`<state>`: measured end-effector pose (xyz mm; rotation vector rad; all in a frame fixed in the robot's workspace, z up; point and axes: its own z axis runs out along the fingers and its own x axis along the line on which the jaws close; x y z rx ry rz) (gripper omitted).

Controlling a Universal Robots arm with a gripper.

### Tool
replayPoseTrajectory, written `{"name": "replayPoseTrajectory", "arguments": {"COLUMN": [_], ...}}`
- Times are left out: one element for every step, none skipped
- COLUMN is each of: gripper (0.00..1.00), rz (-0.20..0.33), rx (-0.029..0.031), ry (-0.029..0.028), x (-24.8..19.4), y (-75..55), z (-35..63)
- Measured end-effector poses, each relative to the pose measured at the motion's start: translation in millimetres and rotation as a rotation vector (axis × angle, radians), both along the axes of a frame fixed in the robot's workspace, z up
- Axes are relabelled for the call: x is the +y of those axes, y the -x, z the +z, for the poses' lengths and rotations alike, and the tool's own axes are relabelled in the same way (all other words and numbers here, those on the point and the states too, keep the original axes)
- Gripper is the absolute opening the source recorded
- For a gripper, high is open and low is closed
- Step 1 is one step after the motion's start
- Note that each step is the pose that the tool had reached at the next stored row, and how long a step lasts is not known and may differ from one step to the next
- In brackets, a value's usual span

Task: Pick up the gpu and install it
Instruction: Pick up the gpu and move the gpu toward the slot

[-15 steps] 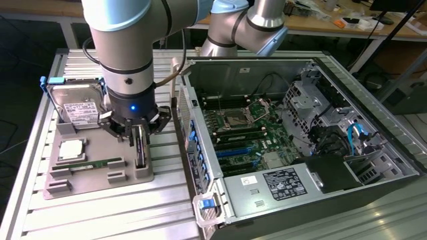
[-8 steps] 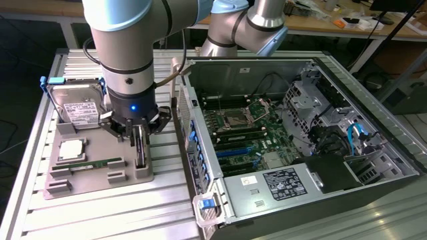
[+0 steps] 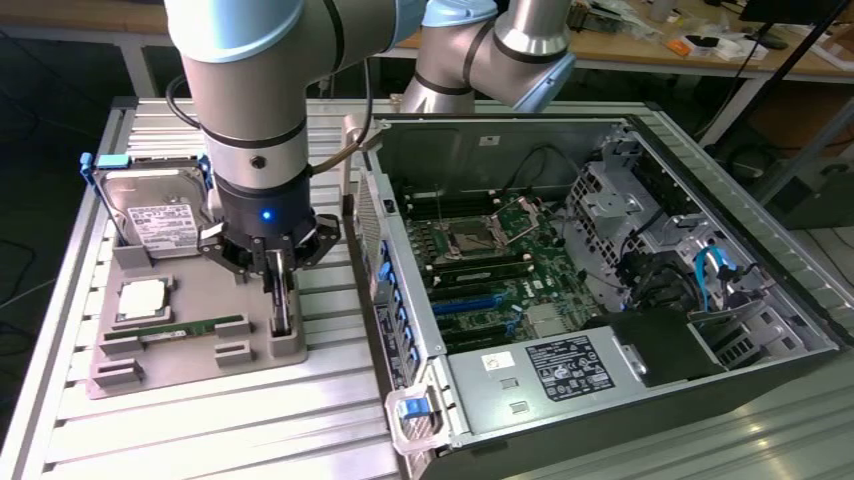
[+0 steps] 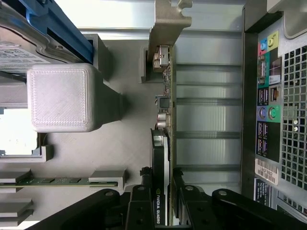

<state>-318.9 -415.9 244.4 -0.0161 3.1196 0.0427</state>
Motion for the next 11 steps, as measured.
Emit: {"name": "replayPoseTrajectory", "arguments": {"gripper": [0.27,0.27,0.27,0.27,0.27,0.27,0.27,0.27,0.27,0.27,0.27], "rz": [0.0,0.0,0.0,0.0,0.0,0.0,0.0,0.0,0.0,0.0,0.0], "rx": [0.0,0.0,0.0,0.0,-0.0001,0.0,0.0,0.0,0.0,0.0,0.0], "ry": [0.0,0.0,0.0,0.0,0.0,0.0,0.0,0.0,0.0,0.0,0.0], "x": [0.0,0.0,0.0,0.0,0.0,0.0,0.0,0.0,0.0,0.0,0.0], "y": [0.0,0.0,0.0,0.0,0.0,0.0,0.0,0.0,0.0,0.0,0.0], "z": [0.0,0.0,0.0,0.0,0.0,0.0,0.0,0.0,0.0,0.0,0.0]}}
